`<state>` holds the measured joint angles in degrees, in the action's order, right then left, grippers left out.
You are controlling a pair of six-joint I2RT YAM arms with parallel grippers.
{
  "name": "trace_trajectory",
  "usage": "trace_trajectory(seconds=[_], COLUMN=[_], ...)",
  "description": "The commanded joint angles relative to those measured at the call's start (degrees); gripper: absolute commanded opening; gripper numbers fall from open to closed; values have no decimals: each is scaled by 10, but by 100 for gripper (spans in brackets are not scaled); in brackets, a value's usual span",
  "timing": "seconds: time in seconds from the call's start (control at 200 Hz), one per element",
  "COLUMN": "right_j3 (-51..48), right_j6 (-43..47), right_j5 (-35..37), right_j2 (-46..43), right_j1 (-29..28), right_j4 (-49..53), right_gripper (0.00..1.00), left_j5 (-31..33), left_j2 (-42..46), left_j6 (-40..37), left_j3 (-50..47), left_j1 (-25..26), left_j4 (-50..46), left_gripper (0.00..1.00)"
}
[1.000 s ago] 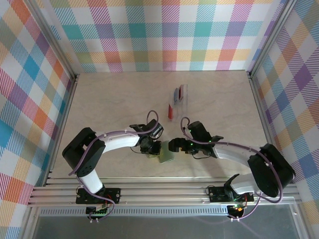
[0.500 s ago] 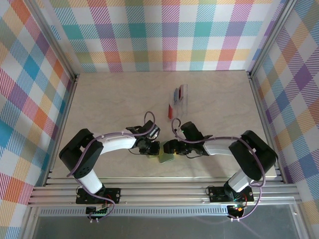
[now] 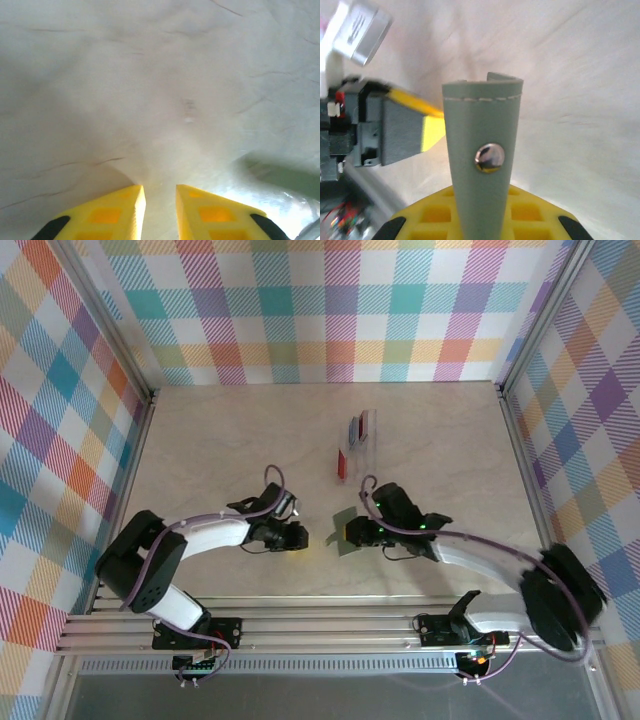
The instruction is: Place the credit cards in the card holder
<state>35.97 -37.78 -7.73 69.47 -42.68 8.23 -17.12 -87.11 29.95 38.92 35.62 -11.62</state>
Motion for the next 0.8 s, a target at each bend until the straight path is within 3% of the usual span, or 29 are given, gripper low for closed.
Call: trace_trajectory(seconds=[0.0, 0.11, 0.235, 0.485, 0.655, 0.795], right_j3=[53, 92, 155, 246, 315, 304], right_j6=[12, -5, -52, -91, -48, 20], right_j5=[231, 330, 428, 461, 417, 307], right_j2=[-51, -52, 26, 225, 347, 342], right_j1=[-2, -18, -69, -133, -161, -161], right_j4=[242, 347, 463, 493, 436, 310], right_gripper=[0, 0, 0, 0, 30, 53], left_j5=[38, 28, 27, 36, 32, 2], left_j2=[13, 13, 22, 37, 43, 37], left_j6=[2, 1, 2, 6, 12, 20], left_j3=[-34, -32, -35, -39, -46, -58], left_j1=[-35, -39, -39, -41, -49, -70], left_j4=[-26, -26, -27, -32, -26, -6], left_gripper=[27, 28, 29, 30, 32, 32])
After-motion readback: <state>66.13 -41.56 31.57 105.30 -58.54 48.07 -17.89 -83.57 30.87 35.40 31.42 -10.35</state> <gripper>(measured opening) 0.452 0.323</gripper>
